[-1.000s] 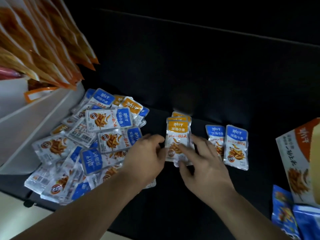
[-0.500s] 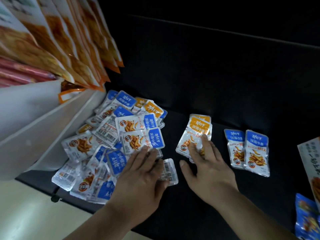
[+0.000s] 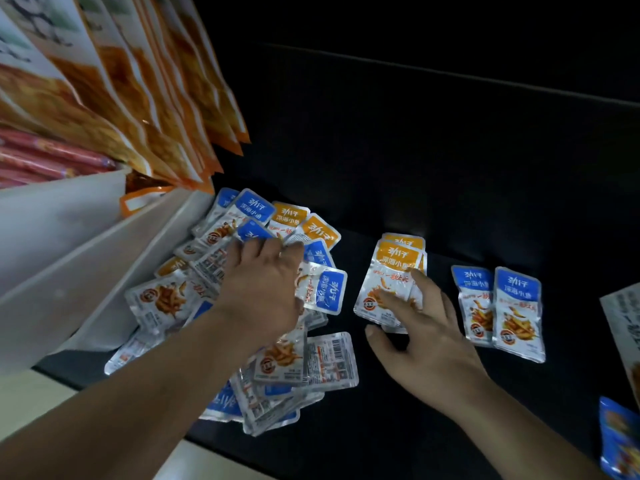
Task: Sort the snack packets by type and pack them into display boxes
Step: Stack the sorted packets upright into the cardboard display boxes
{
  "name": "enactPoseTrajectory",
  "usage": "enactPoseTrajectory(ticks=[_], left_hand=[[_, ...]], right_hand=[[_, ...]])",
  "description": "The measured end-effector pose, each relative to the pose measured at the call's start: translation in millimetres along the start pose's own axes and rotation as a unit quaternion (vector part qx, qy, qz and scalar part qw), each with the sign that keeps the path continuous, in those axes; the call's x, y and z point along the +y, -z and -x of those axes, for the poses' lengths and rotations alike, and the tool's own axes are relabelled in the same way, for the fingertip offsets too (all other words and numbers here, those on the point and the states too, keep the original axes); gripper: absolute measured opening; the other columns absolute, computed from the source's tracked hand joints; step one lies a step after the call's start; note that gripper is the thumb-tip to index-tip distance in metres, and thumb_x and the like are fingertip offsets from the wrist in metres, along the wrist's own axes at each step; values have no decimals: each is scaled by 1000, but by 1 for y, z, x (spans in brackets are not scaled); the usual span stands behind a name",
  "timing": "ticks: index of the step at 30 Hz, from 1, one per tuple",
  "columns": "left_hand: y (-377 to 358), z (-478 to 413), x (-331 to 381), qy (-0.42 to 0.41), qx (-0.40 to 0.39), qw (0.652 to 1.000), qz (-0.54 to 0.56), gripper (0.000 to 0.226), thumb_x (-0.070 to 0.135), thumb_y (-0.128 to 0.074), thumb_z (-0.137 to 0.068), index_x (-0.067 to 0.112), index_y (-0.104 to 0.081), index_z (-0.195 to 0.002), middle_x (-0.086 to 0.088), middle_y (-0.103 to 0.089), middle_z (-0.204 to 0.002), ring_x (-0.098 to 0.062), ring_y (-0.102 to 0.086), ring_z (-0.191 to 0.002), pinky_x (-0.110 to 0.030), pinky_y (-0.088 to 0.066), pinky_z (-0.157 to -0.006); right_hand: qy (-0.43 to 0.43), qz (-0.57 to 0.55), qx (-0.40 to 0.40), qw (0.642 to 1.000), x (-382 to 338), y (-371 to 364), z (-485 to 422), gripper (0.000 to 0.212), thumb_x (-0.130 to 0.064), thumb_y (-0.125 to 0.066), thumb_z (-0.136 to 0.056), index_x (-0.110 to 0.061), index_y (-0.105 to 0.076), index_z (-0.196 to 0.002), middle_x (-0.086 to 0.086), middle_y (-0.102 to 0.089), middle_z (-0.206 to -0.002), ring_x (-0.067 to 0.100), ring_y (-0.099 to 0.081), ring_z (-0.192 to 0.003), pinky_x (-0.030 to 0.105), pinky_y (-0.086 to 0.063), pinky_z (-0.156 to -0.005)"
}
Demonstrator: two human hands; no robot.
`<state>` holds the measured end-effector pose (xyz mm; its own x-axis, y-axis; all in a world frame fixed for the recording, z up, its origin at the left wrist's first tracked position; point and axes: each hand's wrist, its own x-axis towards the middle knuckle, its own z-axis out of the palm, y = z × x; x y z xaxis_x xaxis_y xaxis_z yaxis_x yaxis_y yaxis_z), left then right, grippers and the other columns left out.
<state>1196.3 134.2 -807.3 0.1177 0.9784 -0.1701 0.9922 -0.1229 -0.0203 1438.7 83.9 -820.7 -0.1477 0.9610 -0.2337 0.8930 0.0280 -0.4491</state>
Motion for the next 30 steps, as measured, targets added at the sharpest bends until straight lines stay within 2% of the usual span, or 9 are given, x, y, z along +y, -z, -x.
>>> enactPoseTrajectory(ticks=[6,10,12,14,16,19,21,25,30], left_hand=[[13,-15,11,46,-18,999,-8,82,47,-74,-85,23,-34,-152,-9,-41,-139,-32,-39,-134,-52,-32,-114],[16,1,7,61,72,995,15,48,42,-61,-97,20,-47,-138,-6,-48,-130,-32,-48,-123,-50,-40,-101],[19,15,6,57,141,980,132,26,32,-53,-103,15,-51,-123,-4,-56,-115,-29,-61,-101,-41,-48,-78],[29,29,15,85,132,938,310,13,30,-50,-106,17,-50,-109,4,-60,-83,-13,-63,-69,-27,-39,-51],[44,46,39,125,72,845,515,11,30,-53,-107,20,-56,-103,3,-65,-65,-9,-63,-53,-23,-38,-39],[47,66,86,136,-26,747,650,2,27,-63,-102,28,-64,-100,11,-76,-81,-5,-73,-68,-22,-57,-55],[28,69,103,91,-34,766,636,8,25,-68,-99,30,-66,-104,11,-76,-89,-3,-72,-76,-28,-60,-68],[-11,54,98,-66,39,959,272,36,47,-57,-95,33,-62,-128,10,-60,-132,-13,-57,-121,-35,-52,-98],[-30,56,117,-115,-82,983,121,67,58,-41,-102,37,-20,-162,-5,-7,-174,-28,-4,-160,-50,-11,-130]], right_hand=[[-6,-131,8,991,13,3,2,50,-50,-66,-93,-48,-54,-142,-31,-6,-162,-8,-1,-149,28,-29,-115],[-27,-218,28,975,16,5,7,34,-38,-71,-93,-52,-64,-123,-34,-22,-152,-6,-15,-150,31,-35,-118],[-37,-251,59,966,14,8,12,27,-35,-72,-94,-48,-68,-117,-31,-34,-148,-11,-30,-142,26,-43,-111],[-51,-297,76,950,6,14,16,26,-37,-71,-94,-45,-69,-118,-28,-52,-136,-17,-47,-125,18,-48,-101],[-82,-406,42,909,-7,23,19,31,-40,-72,-93,-40,-68,-124,-22,-69,-121,-11,-62,-112,24,-52,-99],[-113,-522,6,845,-24,34,23,22,-28,-71,-96,-28,-72,-118,-5,-80,-106,13,-75,-102,44,-55,-100],[-144,-538,44,829,-22,39,25,16,-16,-69,-98,-23,-74,-111,0,-80,-100,18,-77,-96,48,-58,-96],[-207,-493,117,837,11,52,32,15,-14,-73,-95,-23,-72,-107,-4,-80,-92,16,-78,-86,46,-61,-86],[-235,-433,177,852,59,67,39,18,-16,-77,-92,-25,-70,-105,-9,-79,-85,8,-77,-74,32,-60,-64]])
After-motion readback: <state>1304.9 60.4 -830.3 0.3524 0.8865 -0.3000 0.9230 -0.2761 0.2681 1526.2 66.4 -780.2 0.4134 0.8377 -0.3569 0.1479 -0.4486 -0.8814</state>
